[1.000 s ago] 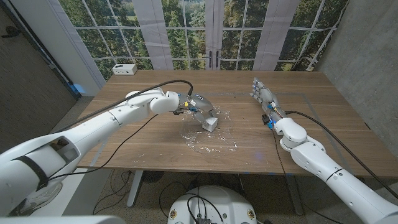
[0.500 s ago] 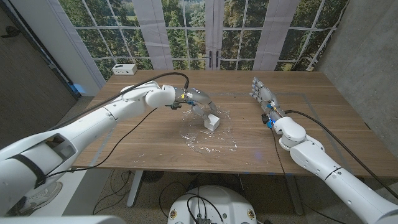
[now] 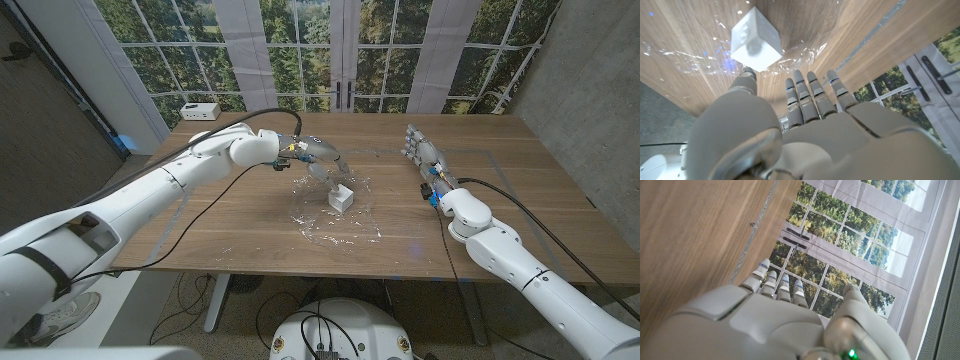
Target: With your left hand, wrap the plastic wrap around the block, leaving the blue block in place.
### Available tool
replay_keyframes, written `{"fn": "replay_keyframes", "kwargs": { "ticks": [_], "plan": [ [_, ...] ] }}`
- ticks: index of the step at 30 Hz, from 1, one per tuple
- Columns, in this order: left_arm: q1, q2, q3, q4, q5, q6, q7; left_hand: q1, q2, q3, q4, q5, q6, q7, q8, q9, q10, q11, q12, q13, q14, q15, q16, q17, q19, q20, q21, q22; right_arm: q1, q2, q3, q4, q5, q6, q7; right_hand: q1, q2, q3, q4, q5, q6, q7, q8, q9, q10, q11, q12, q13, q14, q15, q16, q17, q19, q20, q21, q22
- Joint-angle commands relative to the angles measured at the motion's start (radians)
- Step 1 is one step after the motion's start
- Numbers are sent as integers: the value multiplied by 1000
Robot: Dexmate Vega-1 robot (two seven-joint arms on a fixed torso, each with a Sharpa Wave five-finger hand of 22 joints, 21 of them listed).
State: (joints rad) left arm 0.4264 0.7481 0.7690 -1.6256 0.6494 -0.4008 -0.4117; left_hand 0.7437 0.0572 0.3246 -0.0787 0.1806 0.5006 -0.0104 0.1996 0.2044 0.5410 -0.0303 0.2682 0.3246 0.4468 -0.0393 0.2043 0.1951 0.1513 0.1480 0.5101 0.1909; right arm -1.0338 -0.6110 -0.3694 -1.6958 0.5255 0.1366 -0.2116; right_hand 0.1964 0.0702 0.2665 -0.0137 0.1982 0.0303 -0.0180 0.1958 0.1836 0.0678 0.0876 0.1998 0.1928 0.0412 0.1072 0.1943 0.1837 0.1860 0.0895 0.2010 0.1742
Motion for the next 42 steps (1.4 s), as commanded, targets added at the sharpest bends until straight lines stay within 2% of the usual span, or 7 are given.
{"fn": "replay_keyframes", "kwargs": {
  "ticks": [1,5,11,17,18,20,42],
  "plan": [
    [90,-6,-42,-56,145,138,275,16,38,25,-2,8,-3,-1,-1,-1,-10,-2,-9,-2,-6,-3,-2,3,8,3,-1,0,-11,-12,4,-16,7,-6,6,-9,4,-4,-1,-1,5,-7,-2,5,5,6,0,2,4,4,4,6,7,1,1,3],
    [65,-27,-19,-28,127,139,241,27,62,41,-7,9,14,-7,6,-1,-1,-11,-7,-3,-2,-10,1,2,15,3,0,1,-14,-14,6,-14,5,5,11,-11,4,-5,-1,-1,7,-7,-1,5,5,4,0,2,4,4,4,6,7,2,1,3],
    [1,-64,35,13,132,135,153,36,55,46,-22,6,43,-15,17,-2,14,-20,-3,-4,0,-14,-1,-3,21,-2,1,1,-19,-15,12,-14,15,6,12,-13,3,-6,0,-1,9,-6,-1,5,6,4,0,2,5,4,4,6,7,2,0,3],
    [-50,-110,84,57,162,155,115,47,53,51,-34,5,60,-16,22,-1,21,-23,-2,-5,1,-15,-2,-6,23,-4,0,1,-19,-24,15,-2,23,17,38,-15,3,-7,1,0,10,-7,0,5,7,4,0,2,5,4,4,6,6,2,0,3],
    [-48,-114,87,66,177,155,150,48,52,52,-35,5,61,-16,23,-1,22,-23,-2,-5,1,-15,-2,-6,23,-4,0,1,-20,-25,18,-3,30,15,39,-15,3,-7,1,0,11,-7,0,5,7,4,0,2,5,3,4,6,6,1,0,3],
    [-73,-130,108,81,189,162,119,50,52,53,-37,5,61,-15,22,-1,20,-21,-3,-5,0,-15,-3,-6,22,-3,-1,1,-21,-28,20,2,25,27,44,-16,3,-7,1,0,11,-7,0,5,6,3,0,2,6,3,4,6,6,2,0,3],
    [-173,-214,237,217,264,165,144,91,48,63,-73,2,120,-14,38,-1,51,-28,2,-11,2,-23,0,-8,29,-9,-4,1,-2,-28,33,65,60,54,95,-18,3,-9,1,1,11,-9,-1,4,7,8,0,2,6,4,3,6,7,2,0,3]
  ]
}}
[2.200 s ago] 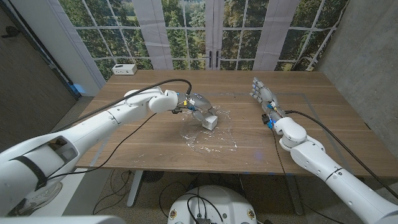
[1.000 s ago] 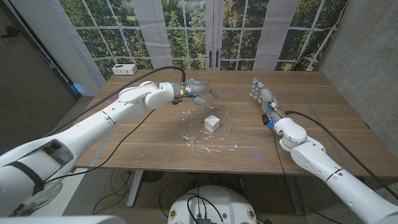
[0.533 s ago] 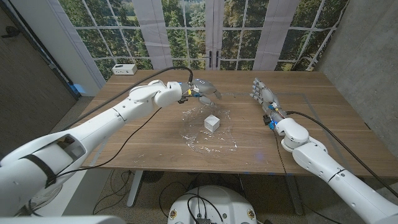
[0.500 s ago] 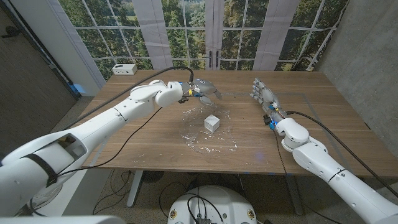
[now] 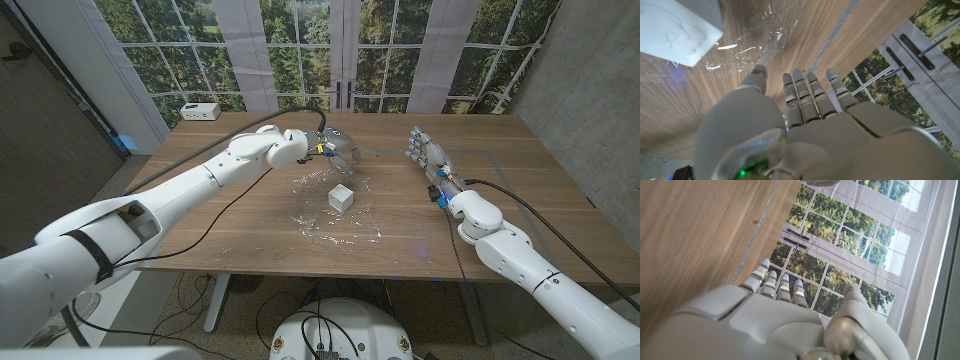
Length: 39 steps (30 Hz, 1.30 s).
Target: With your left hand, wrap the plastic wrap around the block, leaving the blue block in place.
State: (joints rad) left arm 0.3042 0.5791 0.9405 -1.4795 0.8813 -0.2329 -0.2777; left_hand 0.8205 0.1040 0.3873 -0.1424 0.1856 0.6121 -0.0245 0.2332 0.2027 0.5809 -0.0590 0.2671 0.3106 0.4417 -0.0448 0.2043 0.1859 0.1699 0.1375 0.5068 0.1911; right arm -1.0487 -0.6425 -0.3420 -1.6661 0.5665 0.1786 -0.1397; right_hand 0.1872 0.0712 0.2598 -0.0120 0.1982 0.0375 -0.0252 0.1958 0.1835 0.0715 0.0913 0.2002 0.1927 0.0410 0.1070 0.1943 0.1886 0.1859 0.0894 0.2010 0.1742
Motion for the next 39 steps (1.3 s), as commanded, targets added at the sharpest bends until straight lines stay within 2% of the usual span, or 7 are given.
{"fn": "replay_keyframes", "kwargs": {
  "ticks": [1,20,29,31,32,34,39],
  "plan": [
    [-57,-51,69,83,25,-7,4,16,2,1,-10,-3,9,0,4,1,13,1,3,3,7,-18,0,2,10,1,-1,0,14,2,4,39,16,14,25,-9,2,-2,-1,1,4,-2,-1,4,4,4,-1,2,6,4,3,1,7,2,0,3],
    [-118,-104,158,195,28,-57,21,36,3,-2,-19,-5,28,-1,6,2,23,-1,5,2,8,-20,5,4,14,-3,-2,0,15,10,13,69,28,31,24,-11,1,-4,-1,2,3,-2,-2,4,3,3,-1,2,7,4,3,1,7,1,0,3],
    [-98,-104,168,190,73,-3,104,51,15,2,-21,-4,27,-2,2,2,23,-5,3,2,8,-24,8,6,17,-4,-3,0,24,13,9,76,28,26,26,-12,1,-5,-1,2,3,-2,-2,4,3,1,-1,2,6,5,3,1,8,2,0,3],
    [-88,-97,166,182,88,9,154,58,25,7,-20,-3,18,-4,-3,2,21,-4,2,2,10,-23,9,7,20,-4,-2,0,26,12,8,76,28,22,28,-13,1,-5,-1,2,4,-2,-2,4,4,2,-1,2,6,5,3,1,9,2,0,3],
    [-90,-98,165,181,80,7,144,60,27,8,-18,-4,-28,-10,-23,1,15,-4,-1,3,11,-23,9,7,21,-6,-3,0,27,14,7,78,28,25,28,-13,1,-5,-1,2,3,-2,-2,4,3,2,-1,2,6,6,2,1,9,2,0,3],
    [-98,-101,174,184,83,1,128,60,26,8,-16,-4,-62,-14,-36,1,1,-3,-7,3,9,-25,8,6,22,-6,-3,0,29,14,6,80,26,26,29,-13,1,-5,-1,2,4,-3,-2,4,3,2,-2,2,6,5,2,1,8,2,0,3],
    [-112,-120,186,213,59,-21,103,61,21,4,-16,-5,-97,-13,-47,1,-7,-6,-11,4,0,-24,4,6,19,-12,-6,1,30,15,6,78,27,25,27,-14,1,-6,-1,2,3,-2,-2,4,3,3,-2,2,6,4,2,1,8,1,0,3]
  ]
}}
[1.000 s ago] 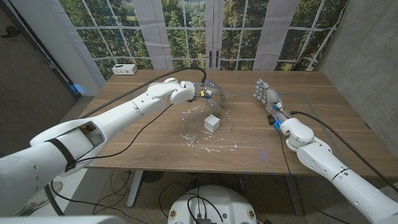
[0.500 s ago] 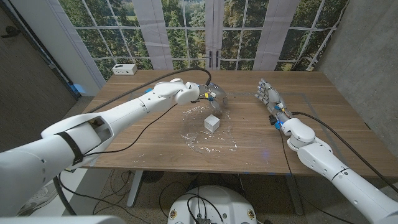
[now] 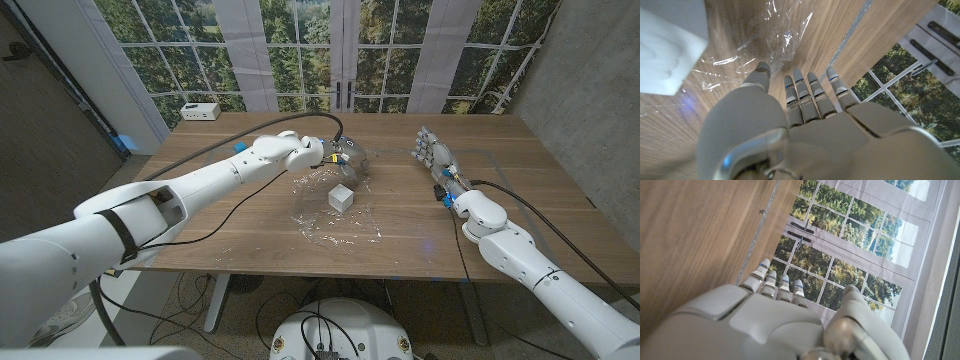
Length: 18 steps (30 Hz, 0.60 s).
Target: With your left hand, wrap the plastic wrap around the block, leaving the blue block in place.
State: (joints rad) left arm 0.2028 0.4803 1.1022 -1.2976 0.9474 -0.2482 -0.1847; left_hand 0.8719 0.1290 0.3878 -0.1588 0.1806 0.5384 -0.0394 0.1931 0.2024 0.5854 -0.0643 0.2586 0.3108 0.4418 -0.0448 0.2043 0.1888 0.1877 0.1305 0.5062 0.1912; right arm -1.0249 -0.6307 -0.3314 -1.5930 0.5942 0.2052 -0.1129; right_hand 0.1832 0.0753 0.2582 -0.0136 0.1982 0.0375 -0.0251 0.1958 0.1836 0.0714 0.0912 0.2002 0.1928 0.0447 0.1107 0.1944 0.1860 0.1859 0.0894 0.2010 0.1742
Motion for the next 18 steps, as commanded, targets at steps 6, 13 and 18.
{"fn": "replay_keyframes", "kwargs": {
  "ticks": [6,13,18],
  "plan": [
    [-40,-39,50,58,-24,-54,-34,9,-7,-5,3,-1,37,4,19,1,-17,4,-5,4,-13,-18,3,5,-5,-2,-10,1,-2,0,-2,-5,0,-7,-9,-11,-3,-5,1,2,3,-2,-2,4,2,1,-2,2,3,1,3,3,9,1,0,3],
    [-30,-36,58,49,-6,-22,-39,15,-7,-9,2,0,96,11,39,1,-1,5,1,5,-18,-18,3,4,-8,-1,-13,1,-9,-4,0,-12,0,-10,-12,-12,-2,-5,2,2,1,-3,-3,4,2,3,-2,2,4,1,3,4,9,1,0,3],
    [-2,-22,60,22,34,28,16,28,6,0,0,2,126,20,47,2,20,5,9,6,-13,-22,5,3,-4,0,-13,1,-8,-6,-1,-13,0,-15,-12,-13,-2,-6,2,2,0,-3,-3,4,3,2,-2,2,4,1,3,3,10,1,0,3]
  ]
}}
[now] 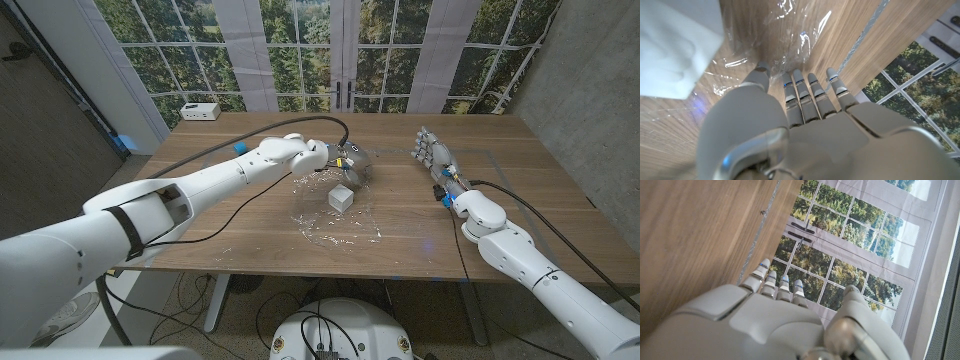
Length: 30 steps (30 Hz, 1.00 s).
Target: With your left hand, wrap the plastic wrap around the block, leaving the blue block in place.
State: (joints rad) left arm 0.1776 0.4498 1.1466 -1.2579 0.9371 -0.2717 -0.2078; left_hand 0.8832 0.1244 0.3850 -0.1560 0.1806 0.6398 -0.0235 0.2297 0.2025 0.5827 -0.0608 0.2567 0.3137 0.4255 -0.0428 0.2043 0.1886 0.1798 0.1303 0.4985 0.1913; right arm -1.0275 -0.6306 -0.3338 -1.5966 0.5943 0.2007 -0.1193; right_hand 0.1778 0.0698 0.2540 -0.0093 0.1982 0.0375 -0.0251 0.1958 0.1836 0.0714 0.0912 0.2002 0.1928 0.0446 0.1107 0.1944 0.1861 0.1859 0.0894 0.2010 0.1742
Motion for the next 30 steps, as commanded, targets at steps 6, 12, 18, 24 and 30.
{"fn": "replay_keyframes", "kwargs": {
  "ticks": [6,12,18,24,30],
  "plan": [
    [54,30,4,-42,72,82,135,93,51,61,-9,7,271,45,111,33,102,-21,38,12,65,-51,20,0,42,-8,6,1,-3,-4,0,-10,-1,-14,-8,-8,4,-1,-2,2,2,-3,-3,4,3,4,-2,2,5,2,3,3,11,2,1,3],
    [74,59,-31,-88,42,88,141,105,54,78,-4,7,291,55,131,49,133,-30,47,16,88,-65,23,0,59,-18,13,2,1,-4,-2,-12,-3,-17,-9,-7,6,-1,-2,2,3,-3,-2,4,3,2,-2,2,5,2,3,3,11,3,1,3],
    [92,95,-61,-150,28,90,112,99,52,79,4,6,290,54,136,55,129,-23,43,18,90,-63,22,1,61,-18,14,2,4,-6,-3,-20,-7,-26,-16,-7,7,-1,-3,2,2,-3,-3,4,3,3,-2,2,5,2,3,3,12,4,1,3],
    [146,146,-109,-250,34,109,138,97,50,83,8,6,288,48,140,61,127,-27,41,20,92,-63,20,1,61,-15,15,2,8,-3,-6,-23,-10,-33,-22,-6,7,0,-3,3,3,-2,-2,4,3,3,-2,2,4,3,2,3,13,4,1,3],
    [153,176,-127,-322,37,73,57,93,47,85,11,5,293,47,147,67,126,-32,39,21,93,-65,18,1,60,-14,14,2,21,1,-14,-18,-12,-36,-14,-5,9,1,-4,3,3,-2,-2,4,4,5,-2,2,4,4,2,3,11,4,0,3]
  ]
}}
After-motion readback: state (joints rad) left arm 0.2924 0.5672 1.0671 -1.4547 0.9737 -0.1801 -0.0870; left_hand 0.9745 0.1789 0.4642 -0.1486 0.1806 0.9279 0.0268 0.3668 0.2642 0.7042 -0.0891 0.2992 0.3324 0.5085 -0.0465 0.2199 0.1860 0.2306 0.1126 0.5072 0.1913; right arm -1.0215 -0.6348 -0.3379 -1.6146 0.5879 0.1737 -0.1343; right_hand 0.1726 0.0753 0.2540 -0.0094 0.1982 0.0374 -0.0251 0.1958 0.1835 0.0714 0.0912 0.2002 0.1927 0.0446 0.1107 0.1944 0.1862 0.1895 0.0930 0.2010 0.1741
